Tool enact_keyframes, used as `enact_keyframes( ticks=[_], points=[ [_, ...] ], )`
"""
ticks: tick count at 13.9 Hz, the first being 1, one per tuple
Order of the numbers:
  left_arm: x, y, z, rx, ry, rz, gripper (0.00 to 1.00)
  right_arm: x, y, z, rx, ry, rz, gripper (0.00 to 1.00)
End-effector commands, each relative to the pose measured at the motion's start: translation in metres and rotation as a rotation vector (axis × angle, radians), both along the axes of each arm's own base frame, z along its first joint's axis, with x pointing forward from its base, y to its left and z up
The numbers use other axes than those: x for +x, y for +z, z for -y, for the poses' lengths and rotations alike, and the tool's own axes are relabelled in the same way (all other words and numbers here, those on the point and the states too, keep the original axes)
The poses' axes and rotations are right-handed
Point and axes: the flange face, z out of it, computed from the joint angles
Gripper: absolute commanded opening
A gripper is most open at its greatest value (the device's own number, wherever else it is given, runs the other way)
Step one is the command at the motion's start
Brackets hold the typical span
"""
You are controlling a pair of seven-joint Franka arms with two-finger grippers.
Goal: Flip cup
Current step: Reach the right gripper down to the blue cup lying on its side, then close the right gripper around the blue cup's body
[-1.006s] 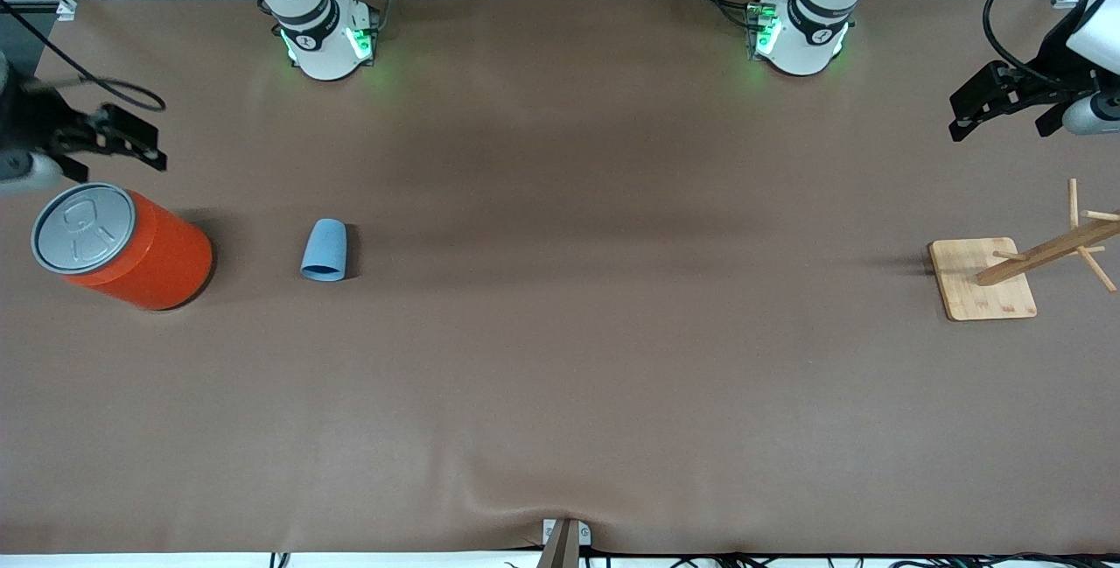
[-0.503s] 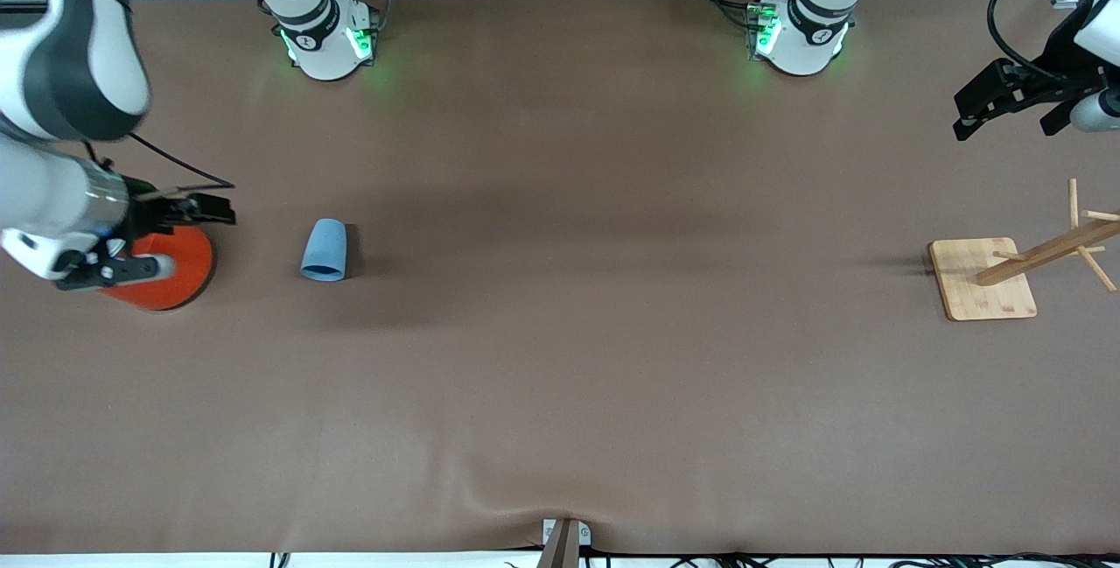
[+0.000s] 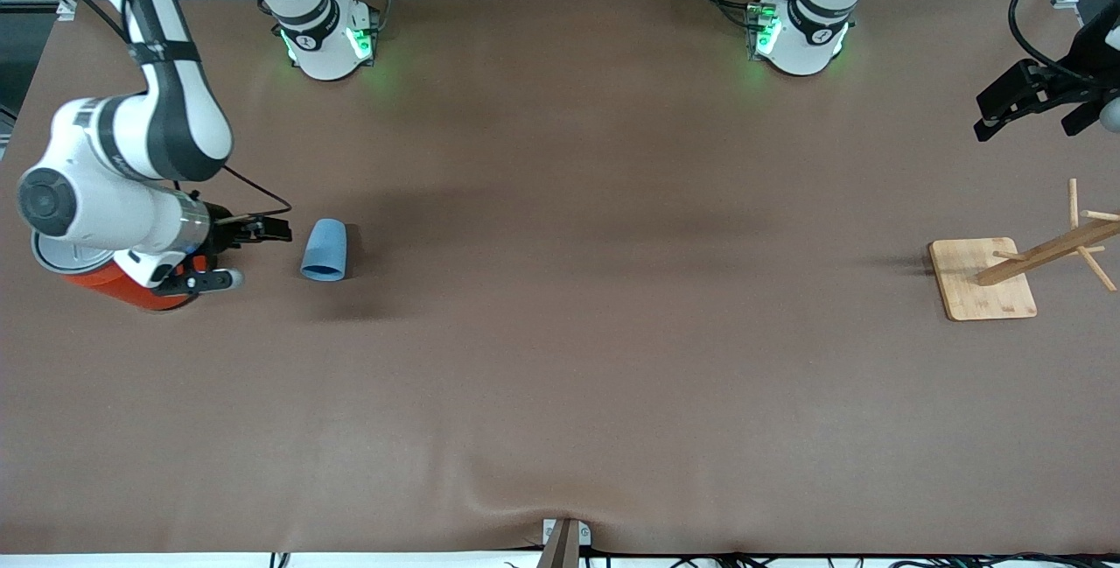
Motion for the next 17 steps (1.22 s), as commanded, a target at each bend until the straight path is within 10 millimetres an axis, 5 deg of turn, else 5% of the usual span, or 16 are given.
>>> enact_keyframes(
  ticks=[1, 7, 14, 17],
  points=[
    [0.012, -0.011, 0.012, -0.010, -0.040, -0.012, 1.00, -0.025, -0.026, -0.021, 0.003, 0.010, 0.054, 1.00],
    [0.015, -0.021, 0.048, -0.011, -0.107, -0.023, 1.00, -0.049, -0.099, -0.028, -0.011, 0.011, 0.117, 1.00],
    [0.022, -0.026, 0.046, -0.073, -0.173, -0.018, 1.00, -0.057, -0.137, -0.026, -0.017, 0.001, 0.138, 0.99],
    [0.023, -0.021, 0.037, -0.074, -0.162, -0.006, 1.00, -0.056, -0.140, -0.029, -0.015, 0.005, 0.124, 0.10]
  ],
)
